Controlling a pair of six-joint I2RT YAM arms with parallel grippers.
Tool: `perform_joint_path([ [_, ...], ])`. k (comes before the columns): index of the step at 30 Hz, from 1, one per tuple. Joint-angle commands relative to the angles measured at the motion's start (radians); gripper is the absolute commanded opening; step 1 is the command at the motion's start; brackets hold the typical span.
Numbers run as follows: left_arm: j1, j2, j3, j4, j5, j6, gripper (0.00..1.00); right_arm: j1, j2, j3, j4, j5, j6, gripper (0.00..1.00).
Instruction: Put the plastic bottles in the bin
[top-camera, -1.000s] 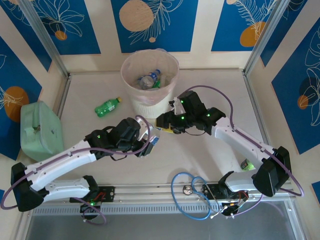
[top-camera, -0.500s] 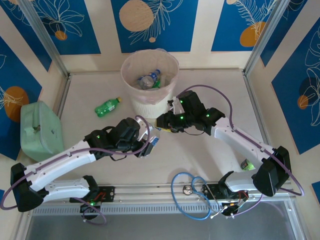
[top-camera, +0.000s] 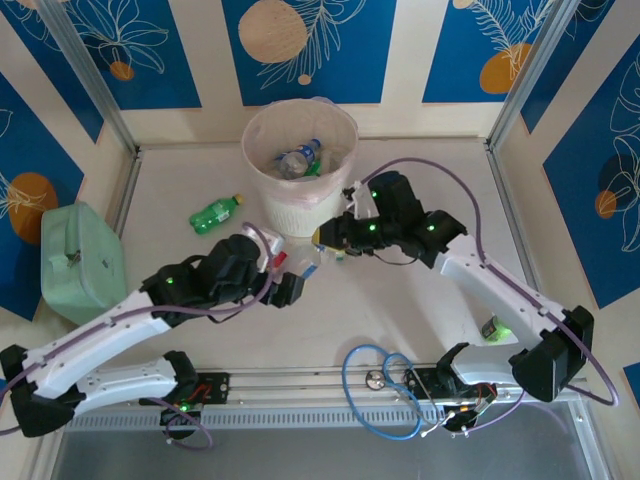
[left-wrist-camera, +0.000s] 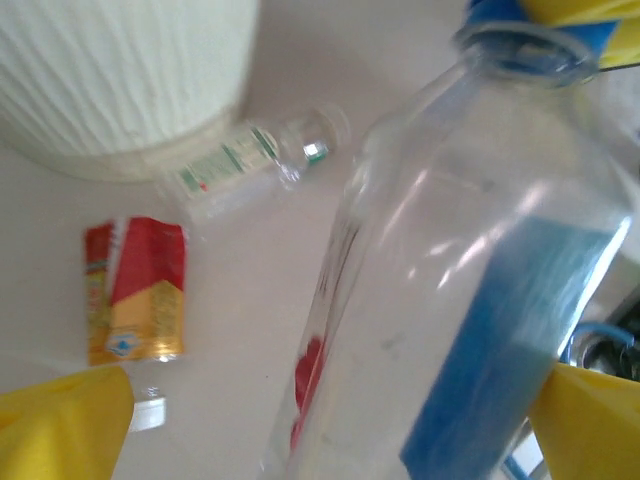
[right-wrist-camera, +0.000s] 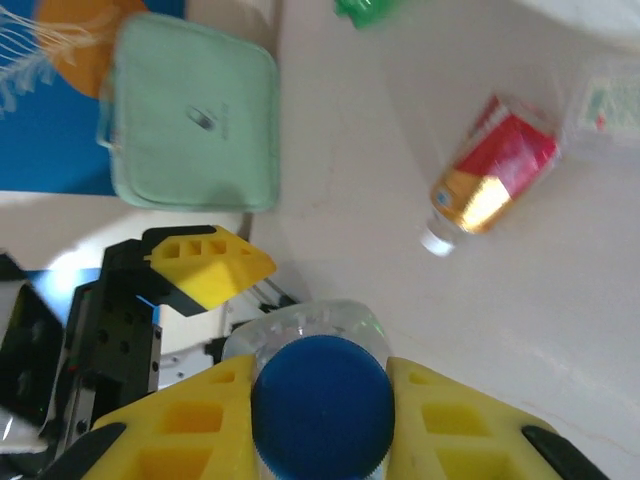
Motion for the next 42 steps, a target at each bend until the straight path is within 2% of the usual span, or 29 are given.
perform_joint_path([
  [1,0.090,-0.053,0.104,-0.137,-0.216,-0.075,1.00,-0.030,-0.044,0.119,-0.041,-0.005,-0.050,0.25],
  [6,0.314,-0.021,0.174,-0.228,-0.155,-0.082,1.00,-0.059,-0.008,0.273,-0.013,0.055,-0.077,0.25],
  [10,0.389,0.033,0.173,-0.211,-0.167,-0.045,1.00,-0.118,0.035,0.355,0.084,0.113,-0.041,0.28],
  [14,0.465,0.060,0.138,-0.146,-0.131,-0.044,0.96,-0.186,0.139,0.460,0.124,0.120,0.003,0.28],
  [19,0.634,0.140,0.158,-0.148,0.046,-0.068,0.90,-0.233,0.290,0.592,0.111,0.132,0.008,0.28],
  [21,0.687,0.168,0.160,-0.151,0.081,-0.077,0.90,-0.241,0.345,0.648,0.077,0.148,0.000,0.28],
  [23,0.728,0.192,0.165,-0.152,0.098,-0.083,0.92,-0.245,0.399,0.704,0.042,0.151,-0.012,0.36],
  [26,0.771,0.234,0.179,-0.153,0.082,-0.082,0.98,-0.246,0.486,0.818,-0.053,0.135,-0.034,0.58],
  [27,0.783,0.250,0.183,-0.152,0.073,-0.082,1.00,-0.248,0.502,0.842,-0.076,0.138,-0.037,0.69],
  [28,0.795,0.269,0.187,-0.148,0.068,-0.080,1.00,-0.250,0.506,0.844,-0.082,0.141,-0.036,0.76],
  [30,0.817,0.310,0.204,-0.144,0.059,-0.079,1.00,-0.258,0.484,0.816,-0.066,0.144,-0.032,0.79],
  [33,0.848,0.371,0.227,-0.119,0.054,-0.084,1.00,-0.265,0.425,0.763,-0.050,0.154,-0.037,0.79],
  [36,0.894,0.449,0.261,-0.082,0.097,-0.096,1.00,-0.260,0.335,0.684,-0.048,0.169,-0.055,0.79],
  [38,0.924,0.509,0.286,-0.056,0.142,-0.099,0.99,-0.253,0.260,0.606,-0.047,0.173,-0.068,0.79],
  [42,0.944,0.627,0.327,0.014,0.151,-0.063,0.99,-0.234,0.078,0.383,-0.052,0.190,-0.074,0.79],
])
